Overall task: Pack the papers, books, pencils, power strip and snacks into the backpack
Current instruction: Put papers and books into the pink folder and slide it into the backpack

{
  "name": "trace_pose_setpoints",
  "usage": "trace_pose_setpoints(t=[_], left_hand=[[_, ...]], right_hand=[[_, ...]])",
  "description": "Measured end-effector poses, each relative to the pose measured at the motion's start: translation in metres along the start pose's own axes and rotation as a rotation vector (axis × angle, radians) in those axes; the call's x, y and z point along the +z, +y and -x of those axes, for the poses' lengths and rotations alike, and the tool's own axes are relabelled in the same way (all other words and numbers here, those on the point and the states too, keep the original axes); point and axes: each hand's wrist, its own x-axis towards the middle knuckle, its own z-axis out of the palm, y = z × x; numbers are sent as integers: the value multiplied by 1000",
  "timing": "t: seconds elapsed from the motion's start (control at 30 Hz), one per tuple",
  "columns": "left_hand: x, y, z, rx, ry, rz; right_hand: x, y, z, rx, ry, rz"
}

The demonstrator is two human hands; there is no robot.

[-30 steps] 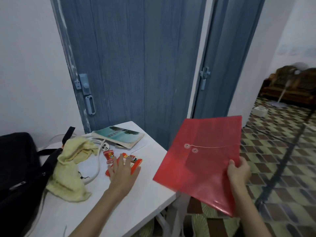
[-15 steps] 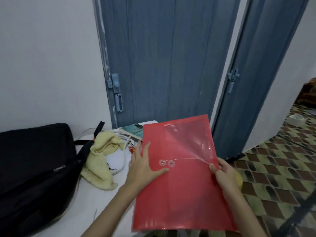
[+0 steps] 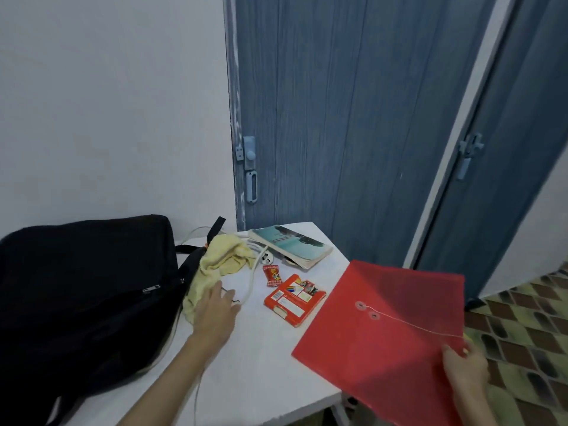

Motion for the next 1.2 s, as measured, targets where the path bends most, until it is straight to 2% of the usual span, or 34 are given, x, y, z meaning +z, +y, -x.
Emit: trace_pose_setpoints(t=[0.07, 0.17, 0.27, 0.3, 0.4, 0.53, 0.67, 0.77, 0.93, 1.1, 1.2], left_hand=[[-9, -8, -4, -72, -83, -85], [-25, -22, -13, -177, -278, -146], [-38, -31, -22, -178, -340, -139], [-41, -32, -24, -181, -341, -124], [-47, -34, -28, -175, -299, -53], [-49, -35, -33, -176, -55, 164], [-46, -18, -50, 7, 129, 132], [-40, 4, -76, 158, 158, 159], [-21, 51, -128, 366, 31, 68], [3, 81, -162, 562, -126, -173], [11, 87, -172, 629, -99, -195]], right_hand=[[-1, 3, -5, 11, -51, 43], [-1, -2, -7, -9, -212, 164], [0, -15, 0, -89, -387, 405], [2, -17, 1, -112, -403, 526], [13, -20, 1, -164, -298, 788], [42, -33, 9, -379, -271, 773], [84, -49, 15, -604, -430, 609], [107, -59, 21, -668, -533, 677], [115, -57, 18, -581, -576, 915], [111, -63, 2, -560, -505, 917], [112, -76, -9, -518, -488, 928]])
